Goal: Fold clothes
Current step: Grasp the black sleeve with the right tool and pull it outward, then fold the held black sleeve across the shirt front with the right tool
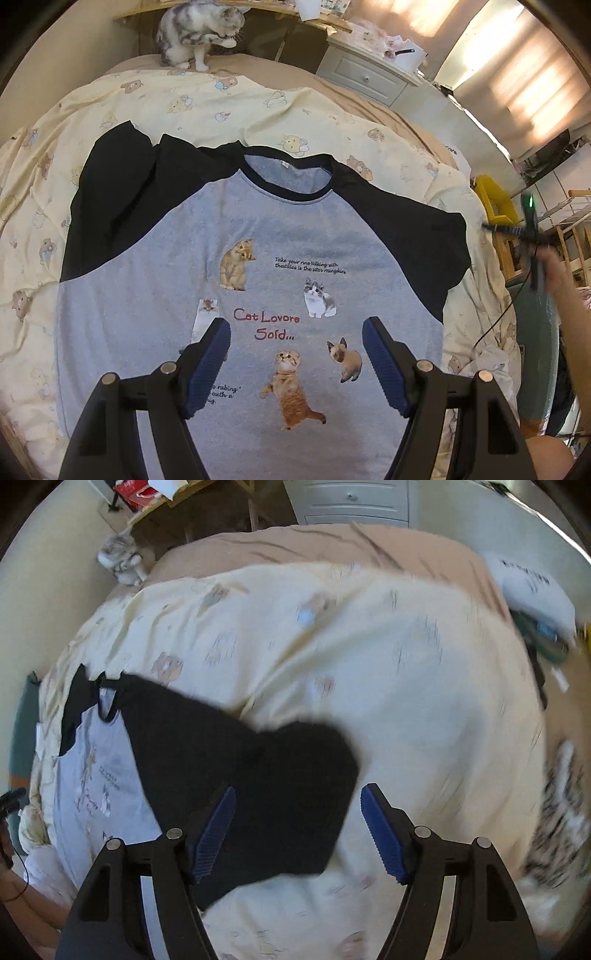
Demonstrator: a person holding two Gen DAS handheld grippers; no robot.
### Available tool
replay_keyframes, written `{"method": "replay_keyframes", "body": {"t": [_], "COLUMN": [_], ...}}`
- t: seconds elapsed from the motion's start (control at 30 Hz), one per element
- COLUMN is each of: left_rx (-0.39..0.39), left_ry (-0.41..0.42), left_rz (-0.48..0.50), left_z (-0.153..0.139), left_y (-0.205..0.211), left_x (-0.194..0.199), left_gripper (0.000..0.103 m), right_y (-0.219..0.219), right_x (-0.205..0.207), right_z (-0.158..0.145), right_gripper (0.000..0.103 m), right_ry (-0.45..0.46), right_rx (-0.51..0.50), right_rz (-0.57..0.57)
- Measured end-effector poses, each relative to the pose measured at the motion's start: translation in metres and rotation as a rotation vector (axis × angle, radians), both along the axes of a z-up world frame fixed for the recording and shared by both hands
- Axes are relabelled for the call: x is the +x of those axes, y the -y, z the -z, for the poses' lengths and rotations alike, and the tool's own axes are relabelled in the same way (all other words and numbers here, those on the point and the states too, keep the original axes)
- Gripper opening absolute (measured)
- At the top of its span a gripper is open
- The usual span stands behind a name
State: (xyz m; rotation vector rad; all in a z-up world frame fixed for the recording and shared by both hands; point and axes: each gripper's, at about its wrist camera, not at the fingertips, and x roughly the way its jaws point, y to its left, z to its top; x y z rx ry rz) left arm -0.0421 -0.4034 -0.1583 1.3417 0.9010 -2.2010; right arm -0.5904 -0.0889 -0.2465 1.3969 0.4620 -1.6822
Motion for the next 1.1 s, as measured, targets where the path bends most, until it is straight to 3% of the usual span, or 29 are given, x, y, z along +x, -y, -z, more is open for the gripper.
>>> {"method": "replay_keyframes", "body": {"t": [0.07, 0.2, 0.3, 0.37, 0.4, 0.43, 0.5, 0.6, 0.73, 0.8, 0.9, 0.97, 1.03, 1.1], "left_rx": [0.005, 0.003, -0.005, -0.008, -0.011, -0.012, -0.015, -0.018, -0.012, -0.006, 0.004, -0.003, -0.008, -0.006], "left_ry": [0.004, 0.014, 0.018, 0.015, 0.014, 0.011, 0.004, -0.003, -0.006, -0.013, -0.024, -0.037, -0.042, -0.039], "left_rz": [0.002, 0.01, 0.011, 0.006, 0.002, 0.0, -0.004, -0.005, 0.006, 0.013, 0.024, 0.033, 0.034, 0.036], "left_z": [0.002, 0.005, 0.004, 0.002, 0.0, -0.001, -0.005, -0.007, -0.006, -0.008, -0.011, -0.017, -0.019, -0.018], "left_y": [-0.001, -0.005, -0.008, -0.01, -0.01, -0.01, -0.01, -0.011, -0.014, -0.016, -0.021, -0.023, -0.024, -0.025], "left_x": [-0.001, -0.001, 0.0, 0.002, 0.004, 0.005, 0.007, 0.008, 0.006, 0.005, 0.003, 0.005, 0.008, 0.009], "left_gripper": [0.075, 0.075, 0.075, 0.075, 0.075, 0.075, 0.075, 0.075, 0.075, 0.075, 0.075, 0.075, 0.075, 0.075], "right_y": [-0.02, -0.048, -0.05, -0.043, -0.04, -0.036, -0.025, -0.008, 0.045, 0.078, 0.114, 0.118, 0.107, 0.099], "right_x": [0.023, 0.042, 0.039, 0.038, 0.037, 0.036, 0.044, 0.063, 0.133, 0.186, 0.275, 0.322, 0.364, 0.393], "right_z": [0.02, 0.06, 0.075, 0.073, 0.072, 0.071, 0.055, 0.018, -0.05, -0.059, -0.013, 0.035, 0.066, 0.079], "right_gripper": [0.075, 0.074, 0.074, 0.063, 0.05, 0.026, 0.004, 0.004, 0.004, 0.004, 0.005, 0.005, 0.007, 0.01], "right_ry": [-0.047, 0.026, -0.05, -0.075, -0.086, -0.097, -0.123, -0.162, -0.323, -0.349, -0.425, -0.397, -0.384, -0.404], "right_rx": [-0.03, -0.133, -0.147, -0.155, -0.16, -0.164, -0.184, -0.252, -0.293, -0.245, -0.032, 0.06, 0.097, 0.098], "right_rz": [0.046, 0.134, 0.19, 0.185, 0.18, 0.176, 0.132, 0.062, -0.173, -0.358, -0.668, -0.81, -0.934, -0.995]}}
